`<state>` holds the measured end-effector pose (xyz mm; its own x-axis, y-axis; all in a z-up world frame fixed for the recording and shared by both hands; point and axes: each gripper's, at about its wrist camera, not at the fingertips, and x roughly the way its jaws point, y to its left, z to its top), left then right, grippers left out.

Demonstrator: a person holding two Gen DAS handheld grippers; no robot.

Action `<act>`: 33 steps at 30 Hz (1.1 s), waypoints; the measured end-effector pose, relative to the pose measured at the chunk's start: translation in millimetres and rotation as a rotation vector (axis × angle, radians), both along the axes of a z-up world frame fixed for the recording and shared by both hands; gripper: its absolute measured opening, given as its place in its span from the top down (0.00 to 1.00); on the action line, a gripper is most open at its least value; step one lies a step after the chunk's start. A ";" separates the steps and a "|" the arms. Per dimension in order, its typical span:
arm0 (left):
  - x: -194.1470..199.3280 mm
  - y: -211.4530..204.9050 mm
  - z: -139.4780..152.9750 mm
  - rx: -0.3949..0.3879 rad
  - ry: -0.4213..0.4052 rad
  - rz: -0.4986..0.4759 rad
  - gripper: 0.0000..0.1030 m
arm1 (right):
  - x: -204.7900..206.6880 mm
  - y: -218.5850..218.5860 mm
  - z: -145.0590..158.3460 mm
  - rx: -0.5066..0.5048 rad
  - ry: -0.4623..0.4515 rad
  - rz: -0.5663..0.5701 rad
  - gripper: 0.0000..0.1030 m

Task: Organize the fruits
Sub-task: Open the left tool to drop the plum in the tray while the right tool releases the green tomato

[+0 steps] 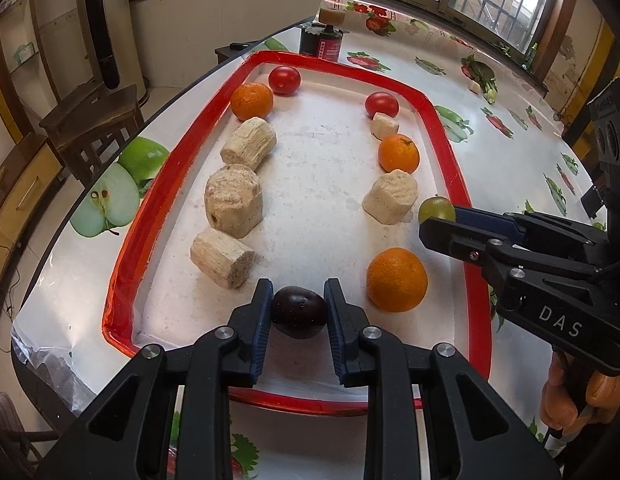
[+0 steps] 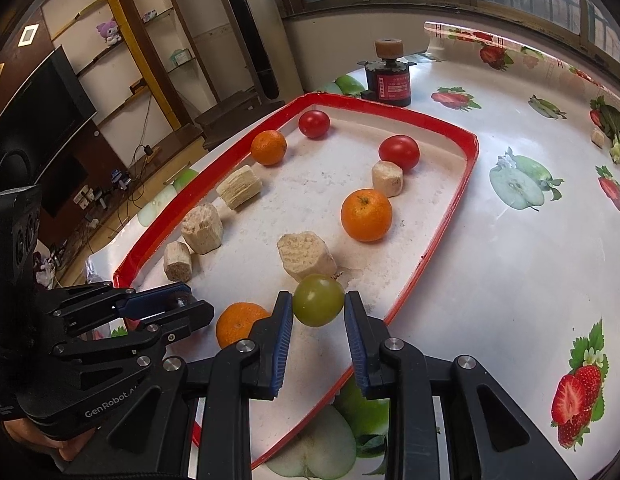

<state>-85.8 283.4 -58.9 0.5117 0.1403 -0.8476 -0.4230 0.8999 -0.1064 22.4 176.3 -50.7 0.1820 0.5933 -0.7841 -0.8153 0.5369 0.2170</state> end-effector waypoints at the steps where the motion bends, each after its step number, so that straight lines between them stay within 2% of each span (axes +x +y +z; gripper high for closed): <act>1: 0.3 0.1 -0.3 -0.001 0.001 -0.001 0.77 | -0.1 0.2 -0.1 -0.001 0.000 0.001 0.73; 5: 0.1 -0.6 -0.5 0.012 0.011 0.001 0.75 | -2.1 1.3 -0.2 -0.012 -0.009 0.008 0.73; 6: 0.6 -1.1 -0.9 0.014 0.012 0.001 0.71 | -2.7 2.0 0.2 -0.016 -0.012 0.010 0.73; 7: -0.1 -1.4 -0.9 0.018 0.014 0.003 0.59 | -3.2 2.0 0.5 -0.019 -0.013 0.011 0.73; 9: -4.1 -2.7 0.1 0.033 0.009 0.009 0.48 | -3.4 1.2 1.2 -0.017 -0.007 0.012 0.69; 20: -24.6 -11.2 12.3 0.057 -0.021 0.011 0.48 | -10.3 -11.2 20.6 0.010 -0.035 0.016 0.63; 24: -32.9 -15.2 17.9 0.063 -0.042 0.027 0.48 | -14.5 -16.7 28.5 0.021 -0.044 0.021 0.53; 33: -51.1 -20.7 27.0 0.090 -0.056 0.054 0.46 | -26.0 -32.7 35.5 0.026 -0.067 0.053 0.44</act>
